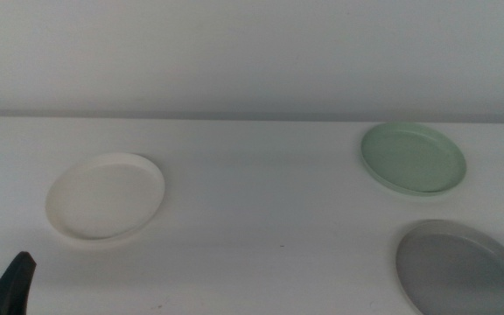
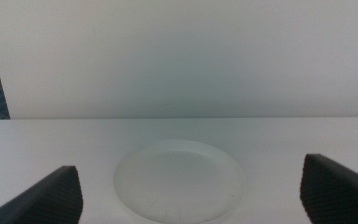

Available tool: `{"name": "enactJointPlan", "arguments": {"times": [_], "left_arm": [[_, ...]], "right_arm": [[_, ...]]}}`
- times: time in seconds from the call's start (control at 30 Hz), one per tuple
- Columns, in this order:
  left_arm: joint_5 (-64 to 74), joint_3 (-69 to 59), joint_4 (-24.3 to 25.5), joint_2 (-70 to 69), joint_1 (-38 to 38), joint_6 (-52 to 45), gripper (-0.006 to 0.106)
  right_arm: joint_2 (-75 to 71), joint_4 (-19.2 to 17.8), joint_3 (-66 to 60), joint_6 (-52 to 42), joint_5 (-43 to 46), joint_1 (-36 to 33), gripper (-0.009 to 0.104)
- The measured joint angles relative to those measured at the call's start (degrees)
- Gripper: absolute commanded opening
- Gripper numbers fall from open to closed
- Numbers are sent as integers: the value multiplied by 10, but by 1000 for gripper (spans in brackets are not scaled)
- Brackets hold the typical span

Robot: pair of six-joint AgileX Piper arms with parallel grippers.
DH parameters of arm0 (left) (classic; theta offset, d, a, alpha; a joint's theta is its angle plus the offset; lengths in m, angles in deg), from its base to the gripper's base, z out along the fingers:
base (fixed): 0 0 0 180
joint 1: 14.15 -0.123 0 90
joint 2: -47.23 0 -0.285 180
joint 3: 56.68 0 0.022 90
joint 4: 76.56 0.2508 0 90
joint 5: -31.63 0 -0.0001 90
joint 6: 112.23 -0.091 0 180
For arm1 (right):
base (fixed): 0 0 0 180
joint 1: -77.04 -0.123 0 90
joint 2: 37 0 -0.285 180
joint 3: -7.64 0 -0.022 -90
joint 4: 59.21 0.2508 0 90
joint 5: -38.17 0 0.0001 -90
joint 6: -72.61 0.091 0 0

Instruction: Stack the three bowls on top of each other.

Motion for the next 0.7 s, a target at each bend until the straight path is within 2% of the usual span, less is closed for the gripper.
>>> {"name": "enactJointPlan", "arguments": {"times": [0.1, 0.2, 0.37, 0.47, 0.6, 0.7], "left_arm": [[0, 0, 0, 0, 0, 0, 94], [0, 0, 0, 0, 0, 0, 94], [0, 0, 0, 0, 0, 0, 94], [-1, 0, 0, 0, 0, 0, 94], [-1, 0, 0, 0, 0, 0, 94], [-1, 0, 0, 0, 0, 0, 94]], "right_arm": [[0, 3, 0, 2, 13, 0, 93], [0, 31, 0, 5, 16, 0, 93], [60, 72, 70, 6, -50, 0, 93], [164, 78, 181, -5, -174, 0, 93], [311, 80, 332, -10, -391, 0, 93], [395, 89, 394, -12, -466, 0, 93]]}}
